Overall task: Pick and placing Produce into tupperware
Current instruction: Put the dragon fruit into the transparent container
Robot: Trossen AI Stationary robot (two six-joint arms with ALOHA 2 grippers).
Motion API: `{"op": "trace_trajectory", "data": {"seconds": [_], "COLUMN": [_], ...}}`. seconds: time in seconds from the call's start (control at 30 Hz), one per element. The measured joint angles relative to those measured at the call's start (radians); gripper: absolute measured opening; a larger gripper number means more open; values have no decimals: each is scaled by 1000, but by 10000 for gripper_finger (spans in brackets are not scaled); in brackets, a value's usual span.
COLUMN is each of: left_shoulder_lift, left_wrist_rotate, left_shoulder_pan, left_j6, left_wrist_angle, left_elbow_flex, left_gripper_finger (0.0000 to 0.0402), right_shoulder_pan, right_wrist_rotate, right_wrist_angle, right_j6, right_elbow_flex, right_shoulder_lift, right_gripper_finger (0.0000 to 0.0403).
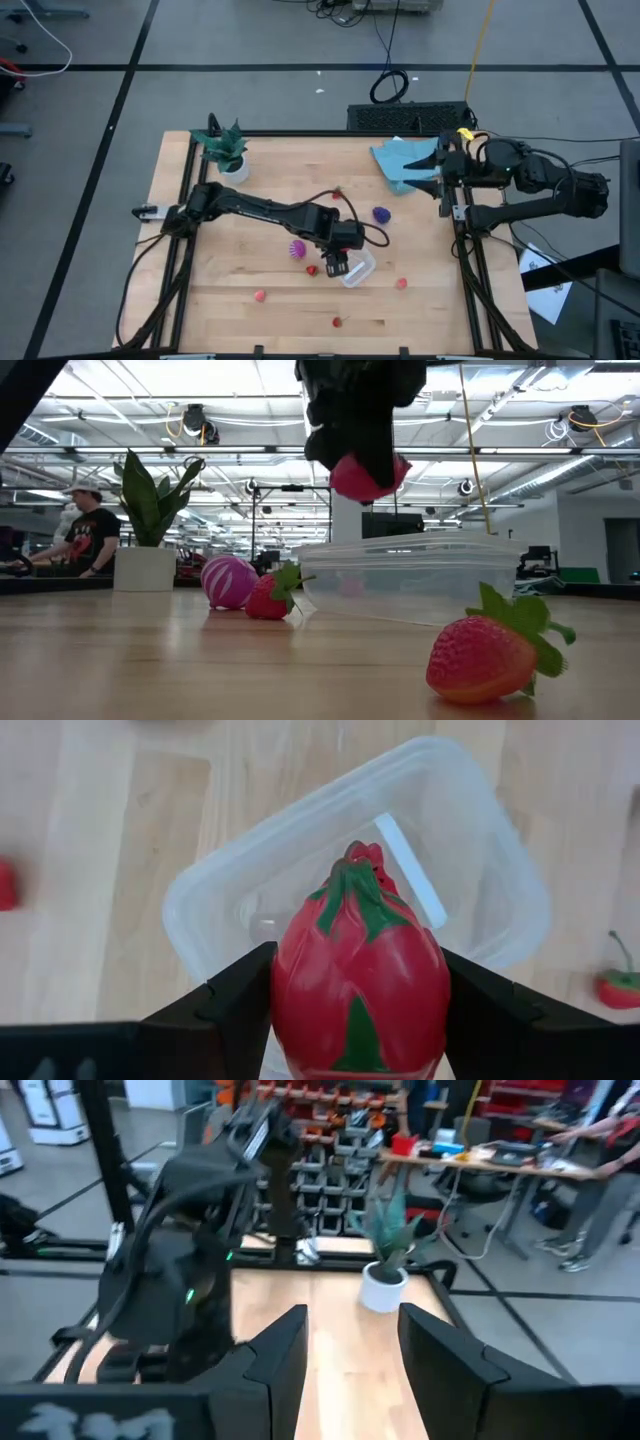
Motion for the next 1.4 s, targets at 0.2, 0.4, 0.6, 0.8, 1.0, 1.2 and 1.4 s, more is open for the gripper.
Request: {"op": "trace_trajectory", "data": {"seconds": [0.2,0.4,0.6,0.8,1.0,1.2,1.4], "left_shoulder_lift": [41,79,99,121,118,130,153], "left_wrist_rotate": [4,31,31,57,49,44,48], "left_shoulder_pan": [1,19,42,53,54,54,55], "left_j6": [-32,-42,-42,-42,-39,-42,-43], "left_wrist_angle": [20,23,46,39,52,53,48], "left_elbow_flex": [0,-1,0,-1,-1,-1,-3], "left_gripper_finger": [235,234,234,234,234,234,234], "right_shoulder_pan": [-40,-50,-50,-49,-49,-49,-49], "right_wrist_rotate": [0,0,-2,-3,-4,-4,-5], "right_wrist_angle": [13,13,3,-5,-11,-27,-32], "right_j6": [-1,-1,-1,0,0,7,7], "right_elbow_flex": [0,0,0,0,0,0,0], "right_shoulder_lift": [-21,-25,-24,-24,-24,-24,-24], "right_gripper_finger": [151,151,151,151,151,151,151]}}
